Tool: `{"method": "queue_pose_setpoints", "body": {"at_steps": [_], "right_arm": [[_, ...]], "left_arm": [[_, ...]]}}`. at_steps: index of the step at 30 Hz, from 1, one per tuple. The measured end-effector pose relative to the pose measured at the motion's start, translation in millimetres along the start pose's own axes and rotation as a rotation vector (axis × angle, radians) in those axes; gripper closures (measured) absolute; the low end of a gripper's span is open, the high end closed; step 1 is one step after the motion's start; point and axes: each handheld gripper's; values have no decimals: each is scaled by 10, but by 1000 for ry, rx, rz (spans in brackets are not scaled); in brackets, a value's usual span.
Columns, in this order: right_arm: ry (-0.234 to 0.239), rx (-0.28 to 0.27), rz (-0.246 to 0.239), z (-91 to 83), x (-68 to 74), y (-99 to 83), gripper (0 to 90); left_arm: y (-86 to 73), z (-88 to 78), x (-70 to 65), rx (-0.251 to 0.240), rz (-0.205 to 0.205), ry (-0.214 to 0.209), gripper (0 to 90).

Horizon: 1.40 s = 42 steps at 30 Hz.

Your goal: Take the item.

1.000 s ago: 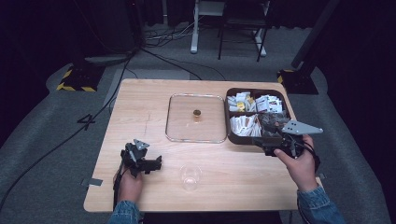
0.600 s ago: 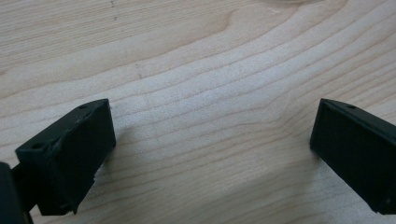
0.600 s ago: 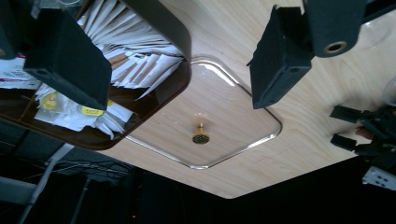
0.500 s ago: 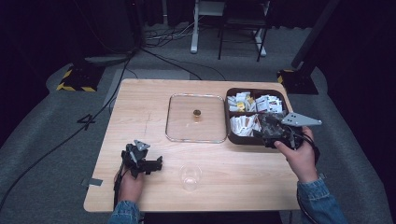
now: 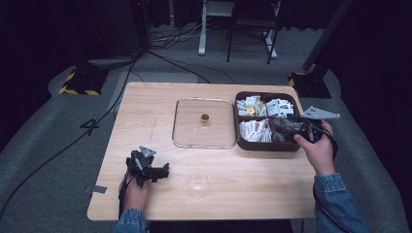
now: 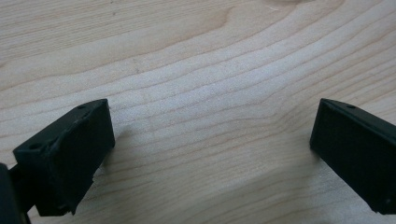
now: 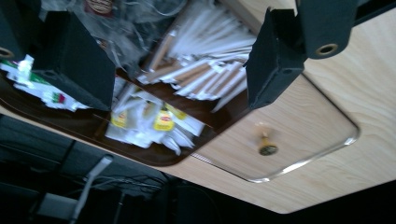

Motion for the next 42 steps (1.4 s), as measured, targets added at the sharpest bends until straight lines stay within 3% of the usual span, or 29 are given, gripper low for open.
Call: {"method": "queue_pose_setpoints", "body": {"at_steps": [7,14,23,30,42], "right_arm": [[-51,20,72,116,-239,-144,262],[-90,46,109,204,-381,-281,275],[-102,123,102,395,-444,-396,359],[-104,189,58,520,-469,-443,494],[-133,206,52,565,-462,-409,675]], "left_arm": [[2,-1,4,0,3,4,1],[0,-1,-2,1,-3,2,1],[-1,-1,-2,1,-3,2,1],[-1,-1,-2,1,-3,2,1],[-2,-1,2,0,1,0,2]]}}
Point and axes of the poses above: each handheld gripper's, and its own axes: z roughly forward along the jaws, y roughly out of its top, x roughly to its left, and after that the axes turned 15 degrees about x, right-handed
